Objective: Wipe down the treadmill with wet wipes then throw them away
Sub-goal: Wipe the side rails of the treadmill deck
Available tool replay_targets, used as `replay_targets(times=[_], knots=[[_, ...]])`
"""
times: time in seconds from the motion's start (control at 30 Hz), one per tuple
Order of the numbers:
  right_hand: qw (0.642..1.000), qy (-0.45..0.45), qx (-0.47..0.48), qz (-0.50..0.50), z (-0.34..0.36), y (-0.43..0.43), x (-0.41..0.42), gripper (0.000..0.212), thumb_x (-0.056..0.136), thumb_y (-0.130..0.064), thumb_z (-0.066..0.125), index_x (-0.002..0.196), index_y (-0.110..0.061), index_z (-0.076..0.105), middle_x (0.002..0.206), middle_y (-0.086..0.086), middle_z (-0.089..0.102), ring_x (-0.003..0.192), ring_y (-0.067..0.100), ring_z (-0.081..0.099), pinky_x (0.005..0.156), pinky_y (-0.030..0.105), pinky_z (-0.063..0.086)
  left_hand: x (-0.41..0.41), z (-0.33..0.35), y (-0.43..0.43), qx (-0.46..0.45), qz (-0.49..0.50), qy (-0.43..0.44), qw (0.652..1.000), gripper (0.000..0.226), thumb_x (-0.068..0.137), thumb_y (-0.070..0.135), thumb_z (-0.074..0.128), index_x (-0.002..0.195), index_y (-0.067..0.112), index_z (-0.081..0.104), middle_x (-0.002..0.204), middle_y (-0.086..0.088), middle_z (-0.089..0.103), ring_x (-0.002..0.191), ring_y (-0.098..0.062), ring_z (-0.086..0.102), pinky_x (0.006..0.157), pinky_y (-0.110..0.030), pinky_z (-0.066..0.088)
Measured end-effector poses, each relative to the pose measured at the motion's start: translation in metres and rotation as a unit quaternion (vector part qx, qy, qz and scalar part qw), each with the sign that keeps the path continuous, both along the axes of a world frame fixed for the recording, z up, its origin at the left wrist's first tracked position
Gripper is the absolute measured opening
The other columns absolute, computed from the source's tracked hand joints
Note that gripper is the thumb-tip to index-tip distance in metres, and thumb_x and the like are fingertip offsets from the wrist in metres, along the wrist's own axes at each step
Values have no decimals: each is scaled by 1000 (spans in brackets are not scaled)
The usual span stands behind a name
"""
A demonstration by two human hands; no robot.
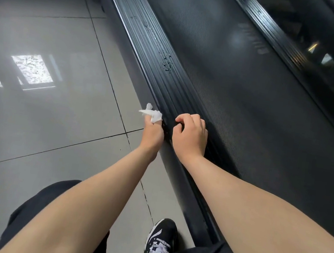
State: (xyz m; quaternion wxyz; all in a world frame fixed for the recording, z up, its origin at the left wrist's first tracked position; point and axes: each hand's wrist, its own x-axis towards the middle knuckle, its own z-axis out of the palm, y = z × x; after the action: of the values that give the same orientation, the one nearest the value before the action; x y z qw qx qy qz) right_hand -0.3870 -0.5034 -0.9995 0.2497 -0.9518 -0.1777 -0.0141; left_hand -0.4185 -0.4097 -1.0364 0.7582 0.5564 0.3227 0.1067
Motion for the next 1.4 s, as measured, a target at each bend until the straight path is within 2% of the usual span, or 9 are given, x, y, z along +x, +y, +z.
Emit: replay_targets(times=[0.17, 0.3, 0.37, 0.47, 0.6, 0.87, 1.2, 1.3, 1.4], knots=[[999, 24, 28, -19, 2, 3, -4, 22, 93, -11, 50, 107, -18, 66, 117, 0, 58, 116, 21, 47, 93, 41, 46, -25, -27, -27, 16, -50, 18, 998, 60, 100, 54, 35, 154, 37, 16, 165, -4, 23, 146, -21, 34, 117, -44, 34], [997, 48, 45, -32, 4, 6, -5, 23, 95, -9, 49, 108, -18, 66, 121, 0, 56, 120, 20, 44, 88, 38, 47, -48, -26, -45, 43, -76, 25, 996, 28, 102, 29, 38, 129, 21, 36, 104, -4, 54, 95, -18, 52, 83, -33, 48], [998, 53, 40, -19, 4, 3, -4, 23, 97, -10, 49, 110, -19, 65, 122, -1, 55, 121, 18, 43, 89, 37, 48, -47, -22, -35, 101, -89, 31, 990, 14, 104, 30, 38, 112, 20, 45, 125, -4, 59, 113, -24, 54, 87, -33, 46], [997, 59, 42, 3, 6, -2, -2, 22, 97, -12, 51, 113, -20, 65, 123, -2, 55, 121, 18, 43, 91, 35, 46, -31, 1, -12, 138, -65, 0, 988, 38, 108, 31, 38, 142, 15, 39, 165, 15, 12, 140, 2, 34, 105, -20, 34], [993, 102, 55, 16, 13, -7, 0, 23, 96, -17, 57, 116, -19, 67, 124, -1, 57, 121, 19, 45, 97, 33, 43, -13, 34, 1, 198, -34, 32, 979, 23, 105, 33, 48, 105, 11, 52, 136, 25, 41, 100, -8, 61, 70, -26, 41], [951, 230, 198, 64, 44, 4, -6, 35, 97, -28, 62, 131, -29, 57, 123, -3, 60, 102, 15, 62, 93, 31, 51, -40, 38, 9, 301, -17, -24, 953, 8, 92, 2, 56, 86, 7, 54, 78, 4, 57, 69, -10, 45, 59, -20, 34], [944, 185, 266, -68, 49, 8, 13, 22, 89, -3, 56, 88, -22, 68, 88, -3, 71, 88, 18, 67, 78, 37, 58, -31, 46, 6, 272, -62, -122, 953, 46, 90, 2, 64, 124, 22, 40, 118, 7, 57, 103, -4, 62, 83, -20, 51], [959, 131, 196, -157, 43, -4, 22, 29, 92, 2, 45, 93, -15, 69, 103, 5, 66, 94, 24, 61, 72, 30, 48, -25, 33, 19, 303, -35, -40, 951, 57, 90, 5, 66, 140, 18, 42, 143, 3, 45, 128, -13, 51, 108, -28, 41], [988, 107, 110, -31, 33, -4, 14, 32, 93, 1, 45, 111, -7, 71, 121, 9, 61, 112, 25, 58, 91, 19, 39, -18, 27, 29, 362, -121, 36, 924, 65, 95, 11, 63, 153, 12, 35, 164, -4, 28, 153, -20, 22, 124, -35, 20]])
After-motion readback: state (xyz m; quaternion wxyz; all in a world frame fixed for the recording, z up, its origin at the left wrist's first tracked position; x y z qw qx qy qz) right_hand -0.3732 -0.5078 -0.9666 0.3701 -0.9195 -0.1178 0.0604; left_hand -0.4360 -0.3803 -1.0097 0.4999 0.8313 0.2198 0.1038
